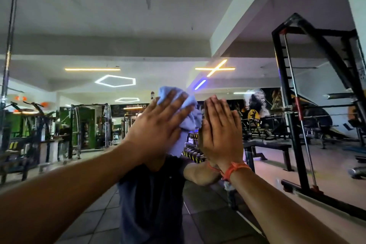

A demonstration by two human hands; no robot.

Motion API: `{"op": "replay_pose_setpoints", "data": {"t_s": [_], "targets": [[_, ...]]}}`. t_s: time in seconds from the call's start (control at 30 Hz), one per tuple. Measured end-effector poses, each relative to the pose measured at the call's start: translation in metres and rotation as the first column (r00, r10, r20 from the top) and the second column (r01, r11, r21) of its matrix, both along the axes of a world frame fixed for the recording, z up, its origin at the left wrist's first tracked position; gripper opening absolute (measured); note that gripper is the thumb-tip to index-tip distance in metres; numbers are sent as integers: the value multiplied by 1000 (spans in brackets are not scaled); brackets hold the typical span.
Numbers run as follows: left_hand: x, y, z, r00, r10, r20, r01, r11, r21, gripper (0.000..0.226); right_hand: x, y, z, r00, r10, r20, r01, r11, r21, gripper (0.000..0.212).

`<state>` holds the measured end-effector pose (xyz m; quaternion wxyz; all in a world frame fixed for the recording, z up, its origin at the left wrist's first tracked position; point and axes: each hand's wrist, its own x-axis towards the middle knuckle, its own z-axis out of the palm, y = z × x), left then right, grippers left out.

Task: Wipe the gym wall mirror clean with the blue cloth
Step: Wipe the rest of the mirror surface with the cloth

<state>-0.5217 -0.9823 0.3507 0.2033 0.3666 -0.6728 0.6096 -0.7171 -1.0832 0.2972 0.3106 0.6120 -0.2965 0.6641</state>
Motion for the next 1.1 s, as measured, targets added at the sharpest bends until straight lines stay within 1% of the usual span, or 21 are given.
{"op": "replay_pose_setpoints", "data": {"t_s": [0.1,0.13,0.17,0.2,0.23,0.27,0.3,0.33,0.37,0.53,0.6,0.67,0.7,0.73,0.77,0.8,0.87,0.9,0.93,1.0,1.1], "targets": [[18,9,23,948,42,315,-51,998,23,56,1,-1,0,1000,-9,-12,9,1000,22,56],[25,11,42,921,72,384,-75,997,-6,55,1,-2,0,1000,-12,-19,12,999,35,57],[29,15,61,927,90,363,-84,996,-34,55,1,-3,0,1000,-15,-24,16,999,49,58],[29,17,74,963,95,252,-84,995,-54,57,1,-4,0,999,-20,-26,22,998,57,58],[25,18,78,994,80,76,-75,995,-73,60,1,-4,0,999,-26,-28,27,998,57,58],[17,17,72,994,51,-98,-61,994,-95,63,1,-4,0,999,-27,-26,28,998,51,58],[8,12,55,975,23,-220,-47,994,-103,66,0,-3,-1,999,-23,-24,24,999,44,57],[-2,5,31,962,4,-273,-33,994,-103,69,0,-3,-1,1000,-17,-21,18,999,37,56],[-11,0,4,964,-5,-266,-19,996,-88,72,-2,-2,-1,1000,-10,-23,10,999,31,56],[-14,-2,-120,982,19,-189,-14,1000,26,71,-5,-3,0,998,20,-53,-18,999,39,56],[-3,7,-128,998,64,-19,-63,996,62,69,-5,-1,0,999,18,-50,-16,999,48,57],[14,11,-102,965,118,235,-140,987,81,68,-6,-1,0,998,8,-65,-4,998,57,57],[20,14,-83,946,135,294,-160,985,63,68,-6,-1,0,997,4,-78,1,998,64,57],[24,17,-65,948,155,276,-168,986,23,67,-7,-2,0,996,1,-93,5,997,71,57],[25,18,-52,972,165,170,-165,986,-16,67,-9,-2,0,994,3,-107,5,997,78,57],[20,19,-47,990,141,2,-141,989,-44,67,-10,-2,-2,993,5,-117,5,996,85,57],[0,16,-70,946,58,-320,-80,995,-56,70,-14,1,-13,991,3,-132,10,995,99,58],[-11,12,-94,926,42,-375,-62,997,-41,72,-17,3,-25,990,-1,-140,16,994,111,59],[-19,8,-119,935,37,-352,-45,999,-17,71,-20,5,-39,988,-8,-152,27,992,127,59],[-21,4,-155,980,20,-197,-14,999,34,67,-31,7,-71,978,-36,-207,71,984,163,61],[-7,1,-148,993,29,112,-41,994,106,62,-47,5,-107,967,-74,-244,122,975,187,62]]}}
